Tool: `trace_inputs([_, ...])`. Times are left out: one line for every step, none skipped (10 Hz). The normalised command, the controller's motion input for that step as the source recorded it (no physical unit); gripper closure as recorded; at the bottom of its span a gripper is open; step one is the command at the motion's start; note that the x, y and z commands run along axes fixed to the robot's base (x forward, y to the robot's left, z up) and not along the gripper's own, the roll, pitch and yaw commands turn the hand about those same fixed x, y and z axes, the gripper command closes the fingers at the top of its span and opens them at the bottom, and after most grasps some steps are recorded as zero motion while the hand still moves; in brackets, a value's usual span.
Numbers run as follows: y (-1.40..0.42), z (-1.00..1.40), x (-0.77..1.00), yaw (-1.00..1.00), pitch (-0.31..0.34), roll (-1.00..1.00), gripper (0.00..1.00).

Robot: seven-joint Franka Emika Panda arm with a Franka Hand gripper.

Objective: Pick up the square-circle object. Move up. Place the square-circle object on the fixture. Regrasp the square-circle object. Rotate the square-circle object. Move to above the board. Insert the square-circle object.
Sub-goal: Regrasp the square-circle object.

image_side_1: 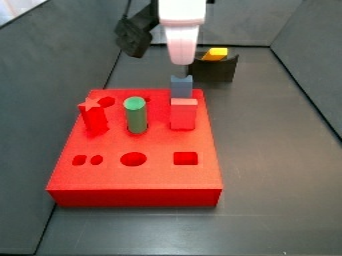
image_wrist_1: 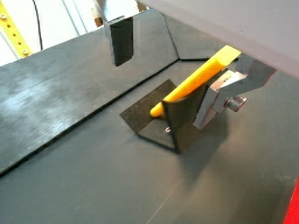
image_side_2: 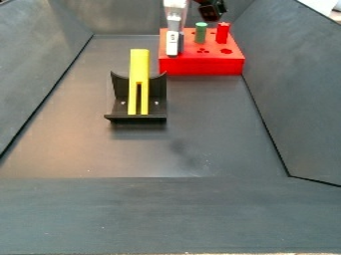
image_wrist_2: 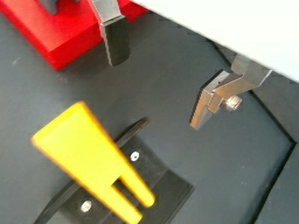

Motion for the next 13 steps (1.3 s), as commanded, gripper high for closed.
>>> trace_inputs([-0.02, -0.01, 1.0, 0.07, 0.165, 0.06, 0.0])
trace_inputs([-0.02, -0.01, 1.0, 0.07, 0.163, 0.04, 0.0])
trace_inputs([-0.02, -0.01, 1.0, 0.07, 0.165, 0.04, 0.0])
trace_inputs([-0.03, -0.01, 1.0, 0.06, 0.169, 0.03, 0.0])
trace_inputs([-0.02, -0.01, 0.91, 0.06, 0.176, 0.02, 0.0])
trace_inputs([-0.02, 0.0, 0.79, 0.06, 0.185, 0.02, 0.0])
trace_inputs([-0.02, 0.0, 0.74, 0.06, 0.189, 0.02, 0.0])
trace_inputs([-0.02, 0.0, 0.64, 0.07, 0.194, 0.01, 0.0])
trace_inputs([-0.02, 0.0, 0.59, 0.07, 0.199, 0.01, 0.0])
trace_inputs([-0.02, 0.0, 0.5, 0.07, 0.209, 0.01, 0.0])
trace_inputs([-0.02, 0.0, 0.41, 0.07, 0.218, 0.01, 0.0])
trace_inputs([-0.02, 0.0, 0.35, 0.07, 0.224, 0.01, 0.0])
trace_inputs([-0.02, 0.0, 0.3, 0.08, 0.228, 0.0, 0.0])
